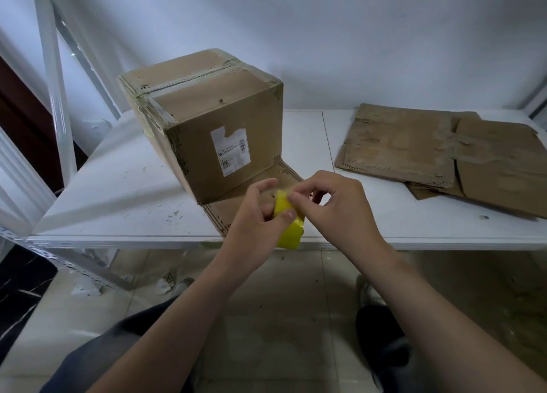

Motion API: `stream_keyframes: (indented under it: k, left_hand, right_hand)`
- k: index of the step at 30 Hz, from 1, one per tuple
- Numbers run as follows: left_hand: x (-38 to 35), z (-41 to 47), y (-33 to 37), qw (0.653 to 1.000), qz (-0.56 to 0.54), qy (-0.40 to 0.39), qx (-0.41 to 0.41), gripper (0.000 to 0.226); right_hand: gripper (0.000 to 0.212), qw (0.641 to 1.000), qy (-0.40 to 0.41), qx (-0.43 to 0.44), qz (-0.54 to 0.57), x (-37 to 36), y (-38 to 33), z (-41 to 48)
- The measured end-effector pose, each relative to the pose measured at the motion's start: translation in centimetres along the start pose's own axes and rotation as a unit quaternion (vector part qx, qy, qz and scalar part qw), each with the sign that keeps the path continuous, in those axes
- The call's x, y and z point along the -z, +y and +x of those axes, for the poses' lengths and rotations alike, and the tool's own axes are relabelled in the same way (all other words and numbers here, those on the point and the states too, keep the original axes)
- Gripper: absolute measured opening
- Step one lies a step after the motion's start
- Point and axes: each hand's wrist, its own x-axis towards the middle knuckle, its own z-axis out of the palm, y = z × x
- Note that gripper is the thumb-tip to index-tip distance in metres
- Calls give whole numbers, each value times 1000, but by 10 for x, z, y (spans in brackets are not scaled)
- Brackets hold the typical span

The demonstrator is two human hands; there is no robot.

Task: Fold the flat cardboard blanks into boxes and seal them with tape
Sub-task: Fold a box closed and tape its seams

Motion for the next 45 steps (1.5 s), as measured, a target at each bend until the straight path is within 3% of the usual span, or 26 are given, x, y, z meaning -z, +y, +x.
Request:
stream_keyframes:
  k: [3,9,12,16,21,23,27,31,36,38,41,43,45]
  left_hand:
    - [0,0,2,999,34,11,-27,63]
    - [12,-2,-3,984,163,8,-75,79]
    - [27,-2,-4,976,193,16,-103,79]
    - [45,-3,-2,982,154,76,-75,57]
    - [81,1,-15,970,225,90,-20,86]
    - [106,4,-20,950,290,116,-8,79]
    - [160,17,-28,889,429,146,60,36]
    - [200,40,-48,851,476,172,142,27]
    - [211,62,-59,846,459,165,217,26]
    - [207,74,-52,856,423,201,220,35]
    - [188,88,-19,915,266,292,78,46]
    - [169,95,4,942,165,294,3,43]
    - [159,106,15,954,131,267,-25,41]
  right_hand:
    - [11,998,18,-62,-5,-2,1,6]
    - [19,978,9,-182,101,-4,10,15]
    - [30,976,-33,-175,124,-8,8,19]
    - [13,968,-105,-146,173,-29,-7,22]
    - [9,976,-149,-125,99,-65,-13,35]
    - [11,984,-146,-101,34,-79,-16,42]
    - [10,988,-148,-27,-29,-98,-27,59]
    - [5,994,-103,15,-39,-103,-28,76]
    - [6,995,-32,62,-68,-83,-22,100]
    - [10,994,14,81,-74,-70,-22,117]
    - [18,993,70,67,-63,-55,-21,150]
    - [27,995,79,32,-45,-49,-16,175]
    - [37,998,58,-17,-28,-46,-8,196]
